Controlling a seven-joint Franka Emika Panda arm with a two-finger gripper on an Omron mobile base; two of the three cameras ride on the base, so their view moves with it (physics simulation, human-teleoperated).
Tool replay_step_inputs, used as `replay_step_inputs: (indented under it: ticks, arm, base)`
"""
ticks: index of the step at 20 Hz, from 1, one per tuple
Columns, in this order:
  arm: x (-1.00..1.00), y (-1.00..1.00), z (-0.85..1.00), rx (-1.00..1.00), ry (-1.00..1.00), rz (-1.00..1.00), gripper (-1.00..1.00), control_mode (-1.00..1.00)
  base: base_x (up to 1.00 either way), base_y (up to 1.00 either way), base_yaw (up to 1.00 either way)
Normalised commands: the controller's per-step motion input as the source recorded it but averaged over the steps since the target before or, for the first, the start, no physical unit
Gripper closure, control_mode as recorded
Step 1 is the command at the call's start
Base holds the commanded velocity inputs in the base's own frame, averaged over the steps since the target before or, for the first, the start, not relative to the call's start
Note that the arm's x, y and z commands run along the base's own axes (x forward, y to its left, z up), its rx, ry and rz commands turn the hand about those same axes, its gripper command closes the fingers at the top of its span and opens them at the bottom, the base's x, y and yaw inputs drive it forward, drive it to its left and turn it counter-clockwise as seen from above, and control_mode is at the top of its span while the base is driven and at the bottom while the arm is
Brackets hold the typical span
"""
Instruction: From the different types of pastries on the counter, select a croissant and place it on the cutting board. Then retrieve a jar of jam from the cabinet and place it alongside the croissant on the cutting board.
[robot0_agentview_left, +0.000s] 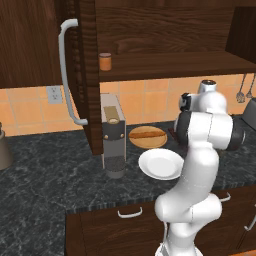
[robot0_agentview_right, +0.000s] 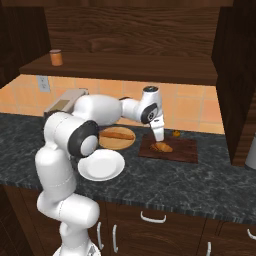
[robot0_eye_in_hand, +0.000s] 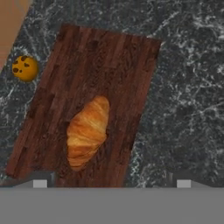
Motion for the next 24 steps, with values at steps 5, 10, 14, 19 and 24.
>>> replay_step_inputs:
  ticks: [5, 10, 14, 19, 24]
  arm:
    - [-0.93, 0.04, 0.06, -0.01, -0.19, 0.0, -1.0, -1.0]
    - [-0.87, 0.03, 0.32, -0.01, -0.24, 0.0, -1.0, -1.0]
    - [-0.75, 0.01, 0.47, -0.04, -0.28, 0.0, -1.0, -1.0]
    - [-0.28, 0.04, 0.15, -0.02, -0.08, 0.03, -1.0, -1.0]
    - [-0.59, 0.1, 0.44, -0.1, -0.16, 0.35, -1.0, -1.0]
  base:
    - [0.0, 0.0, 0.0]
    - [0.0, 0.0, 0.0]
    - [0.0, 0.0, 0.0]
    - [0.0, 0.0, 0.0]
    - [0.0, 0.0, 0.0]
